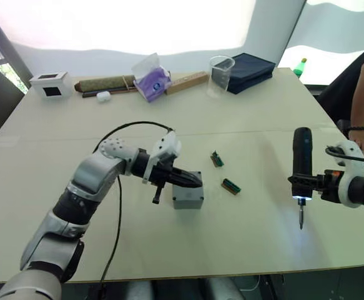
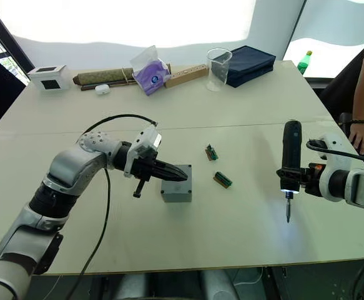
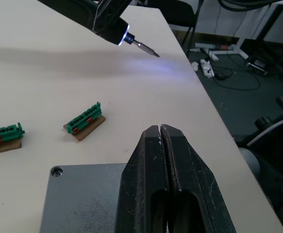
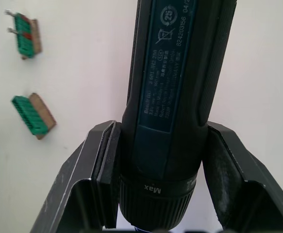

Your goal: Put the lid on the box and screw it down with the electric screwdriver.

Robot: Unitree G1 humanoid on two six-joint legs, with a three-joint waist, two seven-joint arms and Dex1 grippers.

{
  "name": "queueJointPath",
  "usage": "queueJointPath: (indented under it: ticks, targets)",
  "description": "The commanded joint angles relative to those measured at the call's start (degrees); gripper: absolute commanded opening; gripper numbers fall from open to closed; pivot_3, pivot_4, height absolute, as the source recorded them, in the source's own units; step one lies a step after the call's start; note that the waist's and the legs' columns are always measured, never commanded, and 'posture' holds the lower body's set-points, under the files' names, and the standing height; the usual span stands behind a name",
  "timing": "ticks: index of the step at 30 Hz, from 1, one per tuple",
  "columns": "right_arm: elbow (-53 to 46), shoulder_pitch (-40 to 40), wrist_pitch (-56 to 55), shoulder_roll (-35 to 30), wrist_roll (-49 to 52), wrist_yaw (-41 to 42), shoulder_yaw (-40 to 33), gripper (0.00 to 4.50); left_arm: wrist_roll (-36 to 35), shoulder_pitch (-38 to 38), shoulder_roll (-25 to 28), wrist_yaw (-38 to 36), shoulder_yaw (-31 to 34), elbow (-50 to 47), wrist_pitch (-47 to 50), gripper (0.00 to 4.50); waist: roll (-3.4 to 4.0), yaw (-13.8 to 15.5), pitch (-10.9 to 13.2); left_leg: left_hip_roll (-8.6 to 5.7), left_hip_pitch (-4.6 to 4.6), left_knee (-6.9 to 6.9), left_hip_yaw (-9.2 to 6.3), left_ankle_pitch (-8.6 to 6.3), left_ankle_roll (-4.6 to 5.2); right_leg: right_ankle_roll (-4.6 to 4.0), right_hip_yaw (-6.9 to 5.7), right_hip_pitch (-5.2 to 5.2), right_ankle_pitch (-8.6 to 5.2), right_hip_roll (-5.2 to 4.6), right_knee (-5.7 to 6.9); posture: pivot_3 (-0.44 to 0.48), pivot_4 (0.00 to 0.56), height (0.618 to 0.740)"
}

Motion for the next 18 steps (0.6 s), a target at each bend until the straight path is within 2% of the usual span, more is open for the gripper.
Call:
queueJointPath:
  ticks: [1, 8, 9, 10, 13, 14, 18]
  targets:
    - [2.33, -0.5, 0.37, -0.72, -1.32, 0.57, 1.94, 2.1, 0.29, -0.53, -0.07, 0.07, -0.22, -0.39, -1.06, 0.0, 0.0, 0.0, 0.0, 0.0, 0.0, 0.0, 0.0, -0.01, 0.02, 0.0, 0.0, 0.0, 0.0, 0.0, 0.0, 0.0, 0.15, 0.74]
    - [7.32, -2.5, -1.23, -1.99, -10.53, 7.68, 8.23, 2.1, 2.12, 0.23, -0.4, 1.23, -1.16, 0.18, -2.34, 0.0, -0.01, 0.47, 0.01, 0.0, 0.0, 0.02, 0.01, 0.13, -0.24, 0.01, 0.0, -0.02, 0.0, 0.0, -0.02, 0.0, 0.15, 0.74]
    - [6.96, -2.32, -1.4, -2.43, -11.47, 9.23, 9.05, 3.08, 2.24, 0.49, -0.19, 1.17, -1.25, -0.01, -2.3, 0.0, -0.01, 0.52, 0.01, 0.0, 0.0, 0.04, 0.01, 0.13, -0.24, 0.01, 0.0, -0.01, 0.0, 0.0, -0.01, 0.0, 0.15, 0.74]
    - [6.59, -2.23, -1.29, -2.8, -12.32, 10.52, 9.64, 3.26, 2.2, 0.79, 0.04, 1.12, -1.22, -0.3, -2.1, 0.0, -0.01, 0.55, 0.01, 0.0, 0.0, 0.05, 0.02, 0.13, -0.24, 0.01, 0.0, 0.0, 0.0, 0.0, -0.02, 0.0, 0.15, 0.74]
    - [6.1, -2.17, -1.28, -3.38, -14.85, 13.3, 10.56, 4.34, 2.0, 1.11, 0.43, 1.18, -1.13, -0.53, -1.91, 0.0, -0.12, 0.66, 0.07, 0.0, 0.0, 0.05, 0.0, 0.13, -0.24, 0.01, -0.02, 0.02, 0.0, 0.0, -0.02, 0.0, 0.15, 0.74]
    - [6.0, -2.18, -1.38, -3.54, -15.84, 13.84, 10.76, 4.48, 2.02, 1.06, 0.57, 1.19, -1.06, -0.26, -2.03, 0.0, -0.18, 0.69, 0.1, 0.0, 0.0, 0.07, 0.0, 0.13, -0.24, 0.01, -0.02, 0.03, 0.0, -0.01, -0.02, 0.0, 0.15, 0.74]
    - [2.55, -3.09, -3.07, -5.42, -18.45, 16.73, 10.0, 4.48, 2.61, 0.08, 1.2, 1.27, -0.57, 1.97, -2.76, 0.0, -0.2, 0.86, 0.11, -0.01, -0.01, 0.12, 0.0, 0.13, -0.24, 0.01, -0.02, 0.07, 0.0, -0.03, -0.02, 0.0, 0.15, 0.74]
